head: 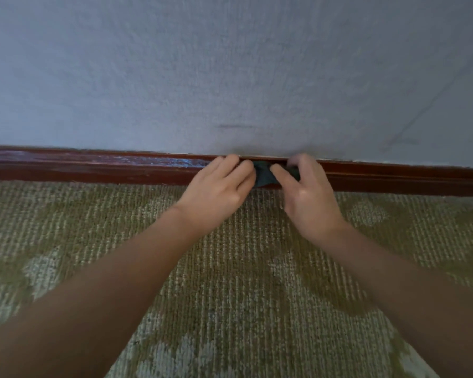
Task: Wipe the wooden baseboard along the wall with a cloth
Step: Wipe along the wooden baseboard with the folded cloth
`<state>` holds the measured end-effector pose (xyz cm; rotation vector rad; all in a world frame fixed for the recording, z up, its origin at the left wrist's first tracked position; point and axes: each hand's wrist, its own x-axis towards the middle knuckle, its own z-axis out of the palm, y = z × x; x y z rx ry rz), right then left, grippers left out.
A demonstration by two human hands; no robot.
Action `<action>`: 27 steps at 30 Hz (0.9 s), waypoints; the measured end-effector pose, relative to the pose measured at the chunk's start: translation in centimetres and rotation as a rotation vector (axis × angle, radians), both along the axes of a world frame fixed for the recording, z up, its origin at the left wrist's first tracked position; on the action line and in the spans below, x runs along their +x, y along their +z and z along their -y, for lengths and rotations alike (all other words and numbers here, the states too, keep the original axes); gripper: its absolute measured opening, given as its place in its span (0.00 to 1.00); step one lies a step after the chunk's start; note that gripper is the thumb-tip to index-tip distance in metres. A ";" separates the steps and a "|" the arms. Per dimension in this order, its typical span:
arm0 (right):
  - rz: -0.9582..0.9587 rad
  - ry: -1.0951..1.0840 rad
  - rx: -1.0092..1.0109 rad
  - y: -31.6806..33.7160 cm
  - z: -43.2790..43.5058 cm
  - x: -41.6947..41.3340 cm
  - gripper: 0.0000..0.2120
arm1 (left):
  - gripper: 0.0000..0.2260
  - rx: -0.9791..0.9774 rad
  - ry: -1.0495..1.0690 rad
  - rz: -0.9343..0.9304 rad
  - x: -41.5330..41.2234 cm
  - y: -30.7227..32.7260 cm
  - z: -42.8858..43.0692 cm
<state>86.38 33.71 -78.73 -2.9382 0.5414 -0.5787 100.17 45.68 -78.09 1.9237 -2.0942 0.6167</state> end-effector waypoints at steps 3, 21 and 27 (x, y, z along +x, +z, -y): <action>0.020 -0.021 -0.007 -0.3 0.0 -0.3 0.21 | 0.14 0.020 -0.004 -0.002 -0.2 0.1 0.3; 0.026 0.034 -0.119 0.4 1.0 -1.1 0.20 | 0.11 0.019 -0.024 0.084 -0.7 -0.2 0.7; 0.023 0.094 -0.139 0.5 -0.5 0.8 0.19 | 0.11 0.055 -0.017 0.123 1.1 0.1 -0.7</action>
